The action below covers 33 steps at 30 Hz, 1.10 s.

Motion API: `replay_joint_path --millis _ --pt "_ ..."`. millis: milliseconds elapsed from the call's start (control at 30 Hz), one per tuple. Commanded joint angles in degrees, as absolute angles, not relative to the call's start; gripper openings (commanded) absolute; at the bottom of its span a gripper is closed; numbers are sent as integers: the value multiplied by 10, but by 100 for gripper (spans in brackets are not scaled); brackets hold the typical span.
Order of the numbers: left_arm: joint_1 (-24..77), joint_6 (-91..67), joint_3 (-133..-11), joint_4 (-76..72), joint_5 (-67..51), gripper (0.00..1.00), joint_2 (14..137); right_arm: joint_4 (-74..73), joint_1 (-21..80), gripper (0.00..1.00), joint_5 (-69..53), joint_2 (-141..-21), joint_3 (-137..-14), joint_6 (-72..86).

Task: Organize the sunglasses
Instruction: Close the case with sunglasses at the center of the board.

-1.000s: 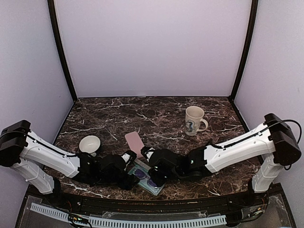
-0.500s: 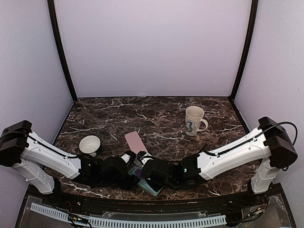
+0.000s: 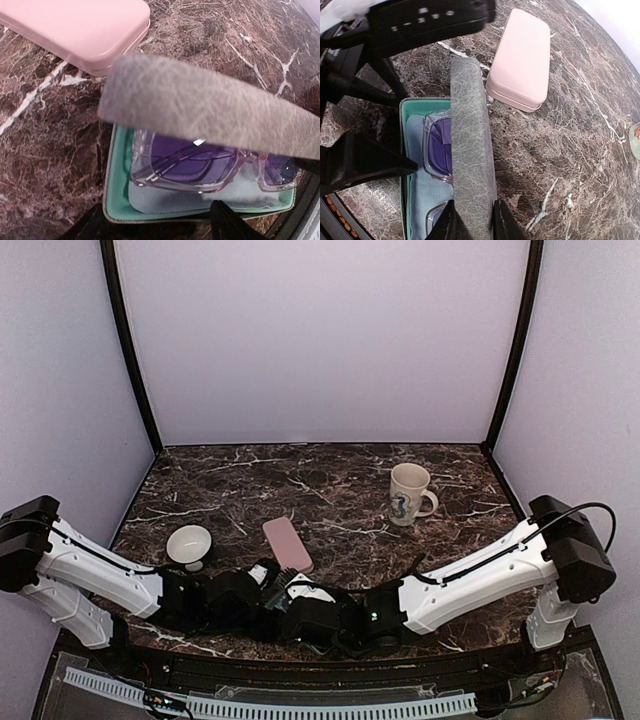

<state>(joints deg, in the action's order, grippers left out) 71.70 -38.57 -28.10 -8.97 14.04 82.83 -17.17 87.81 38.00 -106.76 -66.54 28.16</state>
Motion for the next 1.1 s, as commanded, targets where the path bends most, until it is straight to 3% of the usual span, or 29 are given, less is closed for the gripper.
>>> replay_joint_path --millis 0,400,733,1067 --pt "729 -406 -248 -24 97 72 800 -162 892 21 280 -1117 -657 331" --pt "729 -421 -205 -51 91 73 746 -205 911 21 288 -1165 -719 333" --pt "728 -403 -177 -129 43 59 752 -231 923 21 287 -1192 -758 328" --pt "728 -383 -151 -193 1 58 754 -192 924 31 227 -1194 -752 308"
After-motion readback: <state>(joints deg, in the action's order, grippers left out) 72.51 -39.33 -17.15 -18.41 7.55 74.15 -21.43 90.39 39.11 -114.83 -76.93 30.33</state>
